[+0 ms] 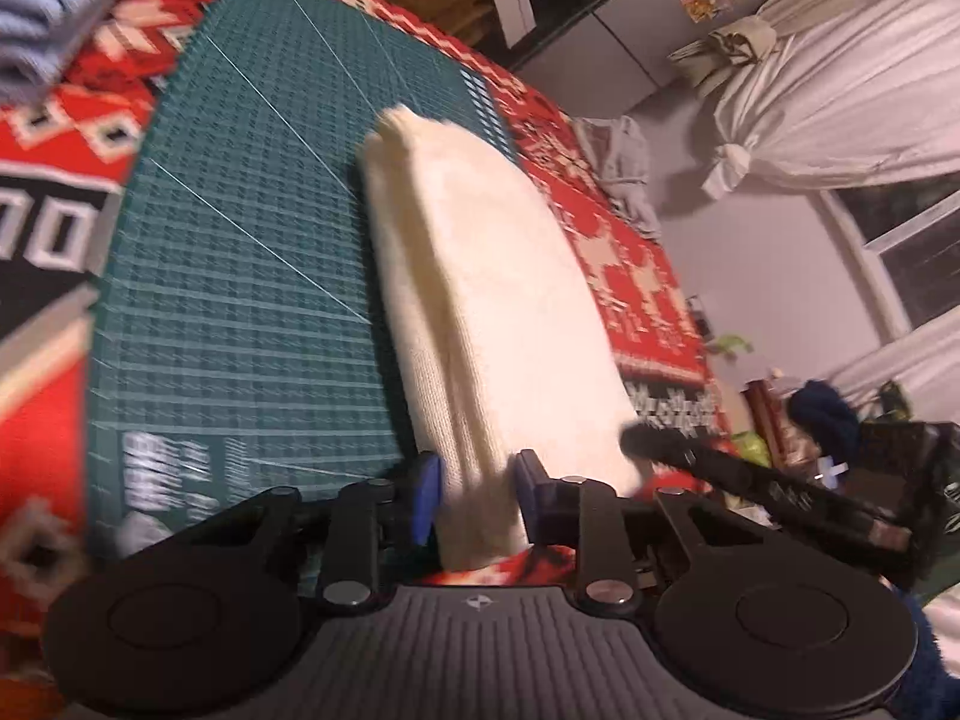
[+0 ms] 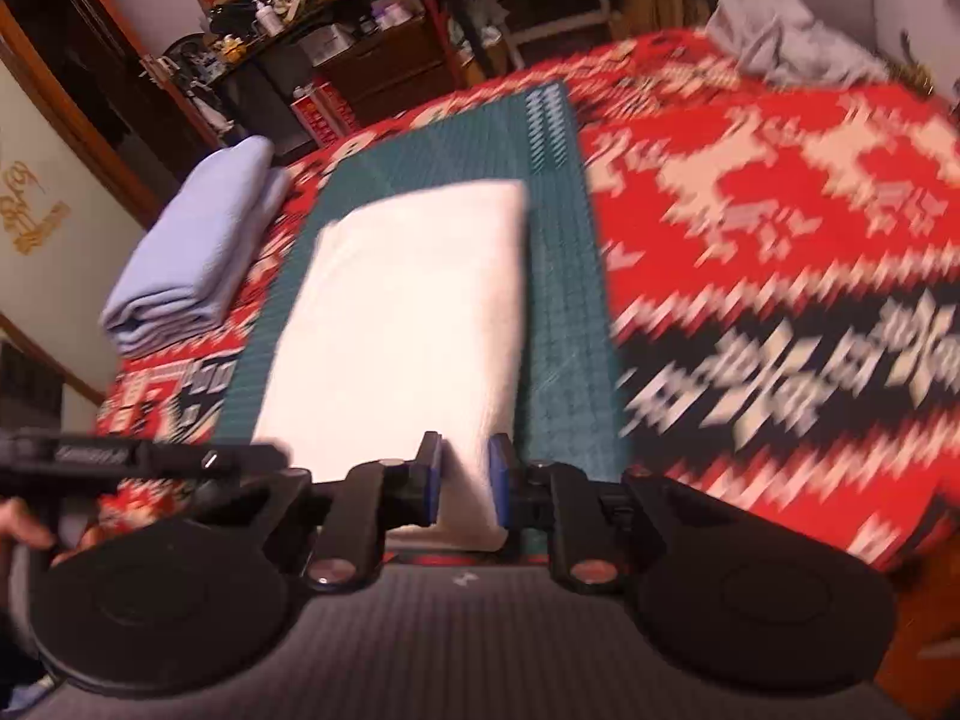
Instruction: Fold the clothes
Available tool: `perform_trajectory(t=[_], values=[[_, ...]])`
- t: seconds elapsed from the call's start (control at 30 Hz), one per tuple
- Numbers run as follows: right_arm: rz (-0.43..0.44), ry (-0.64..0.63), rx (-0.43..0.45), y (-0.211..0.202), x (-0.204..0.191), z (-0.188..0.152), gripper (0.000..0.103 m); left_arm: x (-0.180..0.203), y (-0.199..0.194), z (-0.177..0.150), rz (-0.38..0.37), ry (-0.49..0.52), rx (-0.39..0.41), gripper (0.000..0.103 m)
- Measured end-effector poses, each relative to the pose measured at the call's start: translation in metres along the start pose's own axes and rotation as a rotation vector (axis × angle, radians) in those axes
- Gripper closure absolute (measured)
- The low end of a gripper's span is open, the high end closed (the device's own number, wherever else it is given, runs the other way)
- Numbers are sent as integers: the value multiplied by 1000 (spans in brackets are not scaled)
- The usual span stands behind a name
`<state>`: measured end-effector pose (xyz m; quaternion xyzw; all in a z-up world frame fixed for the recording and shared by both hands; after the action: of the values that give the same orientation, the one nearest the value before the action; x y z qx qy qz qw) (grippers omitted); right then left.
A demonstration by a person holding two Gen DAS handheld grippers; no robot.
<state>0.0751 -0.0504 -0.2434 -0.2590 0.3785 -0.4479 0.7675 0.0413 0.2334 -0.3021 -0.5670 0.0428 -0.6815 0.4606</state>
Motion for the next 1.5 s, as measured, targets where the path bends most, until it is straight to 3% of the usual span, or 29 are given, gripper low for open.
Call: perform_trajectory(t=[0.23,0.4,0.47,0.67,0.87,1.0,1.13,1.23,1.5], values=[[-43,-130,34,-16,-2,-18,88,-4,9,-16,-92,-143,47,82],[-11,-96,51,-29,1,-31,90,-3,7,-20,-107,-175,72,82],[-13,-85,73,-37,5,-29,95,0,3,-19,-88,-147,78,82],[-70,-52,128,-43,31,-8,97,24,-23,-5,13,-26,161,83],[-85,-96,129,-9,34,5,97,78,7,19,43,166,151,89],[-64,-103,122,20,31,13,97,91,58,30,80,184,87,96],[-43,-108,121,38,29,20,97,105,87,28,107,235,46,96],[-5,-119,107,42,22,22,103,106,93,23,127,240,37,96],[59,-140,103,27,18,17,103,113,93,15,160,238,36,96]])
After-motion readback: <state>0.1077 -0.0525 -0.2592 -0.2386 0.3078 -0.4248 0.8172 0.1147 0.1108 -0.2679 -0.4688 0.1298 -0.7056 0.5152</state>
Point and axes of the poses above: each gripper's, at about its wrist camera, not at the fingertips, and y roughly the way its jaws point, x to its right, z to its top, the point moved 5 cm from there along y, roughly the way its jaws point, and after that the axes turned 3 degrees about -z, right-handed, at the moved point
